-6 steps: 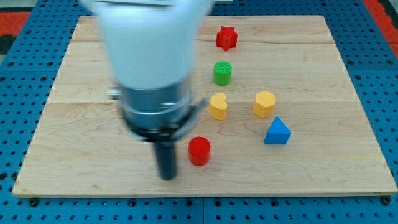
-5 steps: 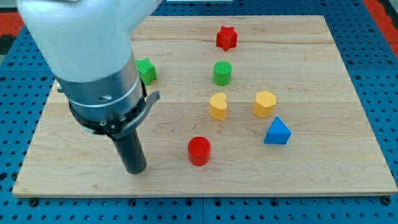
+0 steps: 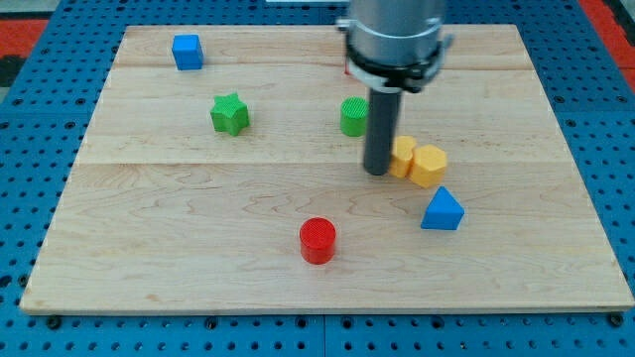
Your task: Move the yellow blocks and blue triangle towards the right side
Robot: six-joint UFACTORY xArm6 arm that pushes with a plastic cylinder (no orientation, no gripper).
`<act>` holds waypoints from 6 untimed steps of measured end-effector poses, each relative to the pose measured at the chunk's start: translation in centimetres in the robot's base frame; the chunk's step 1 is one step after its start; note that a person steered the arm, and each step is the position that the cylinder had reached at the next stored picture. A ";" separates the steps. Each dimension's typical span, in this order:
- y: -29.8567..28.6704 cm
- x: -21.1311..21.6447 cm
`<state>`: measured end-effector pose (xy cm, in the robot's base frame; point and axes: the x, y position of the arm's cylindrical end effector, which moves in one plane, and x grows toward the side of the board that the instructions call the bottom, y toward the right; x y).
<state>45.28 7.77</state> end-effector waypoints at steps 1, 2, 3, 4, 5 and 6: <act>0.1 0.1; 1.3 -0.5; 1.3 -2.3; 2.4 -2.5; 4.0 -3.6; 5.4 -5.1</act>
<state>40.15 13.21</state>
